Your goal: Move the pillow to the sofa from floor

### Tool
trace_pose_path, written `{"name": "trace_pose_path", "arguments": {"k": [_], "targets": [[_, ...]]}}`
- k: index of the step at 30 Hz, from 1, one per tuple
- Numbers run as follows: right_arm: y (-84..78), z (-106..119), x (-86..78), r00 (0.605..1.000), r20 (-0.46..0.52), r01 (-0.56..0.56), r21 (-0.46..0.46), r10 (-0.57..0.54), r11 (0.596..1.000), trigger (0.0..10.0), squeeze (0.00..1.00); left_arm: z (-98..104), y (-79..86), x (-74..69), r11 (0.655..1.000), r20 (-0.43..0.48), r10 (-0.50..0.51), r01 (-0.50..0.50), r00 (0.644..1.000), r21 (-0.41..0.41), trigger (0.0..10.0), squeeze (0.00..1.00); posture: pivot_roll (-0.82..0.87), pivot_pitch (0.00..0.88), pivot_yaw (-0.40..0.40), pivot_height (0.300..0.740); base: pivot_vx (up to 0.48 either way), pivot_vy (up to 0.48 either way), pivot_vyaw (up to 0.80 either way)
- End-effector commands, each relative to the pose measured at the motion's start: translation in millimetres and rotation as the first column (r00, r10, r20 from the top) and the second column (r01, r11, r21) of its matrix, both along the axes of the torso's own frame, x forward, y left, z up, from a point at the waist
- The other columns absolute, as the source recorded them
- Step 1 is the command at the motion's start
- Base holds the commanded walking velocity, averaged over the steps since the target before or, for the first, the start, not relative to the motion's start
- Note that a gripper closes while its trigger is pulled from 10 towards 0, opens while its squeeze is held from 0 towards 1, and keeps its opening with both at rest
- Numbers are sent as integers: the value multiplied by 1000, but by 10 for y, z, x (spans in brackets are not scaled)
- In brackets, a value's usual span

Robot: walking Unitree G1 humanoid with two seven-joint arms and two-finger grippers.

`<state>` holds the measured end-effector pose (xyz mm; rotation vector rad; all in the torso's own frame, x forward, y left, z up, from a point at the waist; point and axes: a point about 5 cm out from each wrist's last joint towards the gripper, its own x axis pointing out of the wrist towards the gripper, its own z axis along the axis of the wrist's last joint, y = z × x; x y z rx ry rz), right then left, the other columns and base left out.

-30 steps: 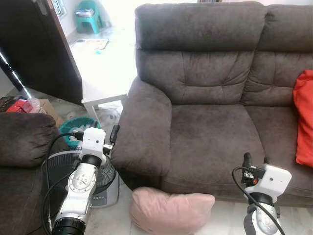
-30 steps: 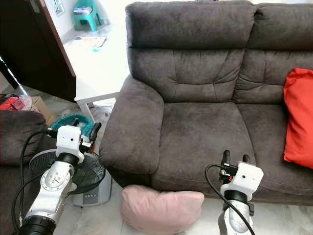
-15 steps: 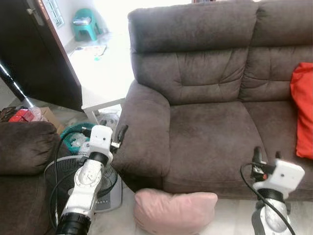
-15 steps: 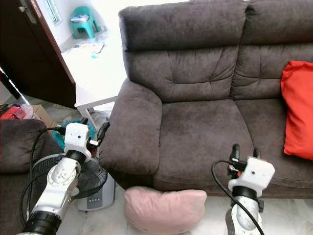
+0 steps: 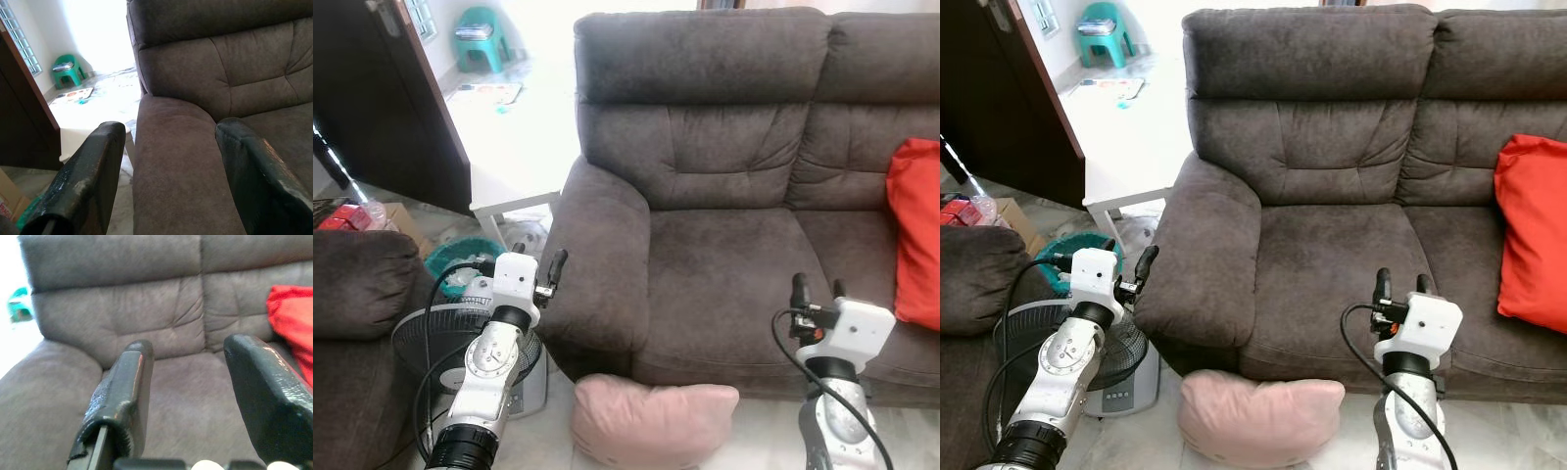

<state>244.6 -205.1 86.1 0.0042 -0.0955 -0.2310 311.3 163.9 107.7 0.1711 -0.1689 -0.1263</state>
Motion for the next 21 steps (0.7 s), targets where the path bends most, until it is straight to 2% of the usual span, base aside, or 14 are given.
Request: {"name": "trace_pose_path", "arguments": {"k": [1, 7, 14, 17, 21], "targets": [[21, 59, 0, 1000, 13, -6, -13, 6, 1000, 10000, 0, 23, 29, 7, 1000, 6, 1, -1, 1000, 1, 10000, 0, -40, 14, 41, 740, 0, 0, 0], [1, 93, -8, 999, 14, -29, -33, 30, 999, 10000, 0, -44, 53, -77, 999, 0, 43, -43, 999, -11, 10000, 0, -32, 26, 15, 740, 0, 0, 0], [-22, 111, 77, 998, 9, -61, -65, 62, 996, 10000, 0, -98, 105, -172, 996, 1, 89, -89, 996, -19, 10000, 0, -21, 17, -9, 740, 0, 0, 0], [-36, 122, 96, 998, 6, -64, -67, 65, 996, 10000, 0, -117, 79, -165, 996, -4, 90, -90, 996, -19, 10000, 0, -11, 10, -24, 740, 0, 0, 0], [-11, 109, 130, 997, 2, -79, -64, 79, 995, 10000, 0, -44, 59, -133, 996, 19, 91, -90, 996, -23, 10000, 0, -3, 7, -23, 740, 0, 0, 0]]}}
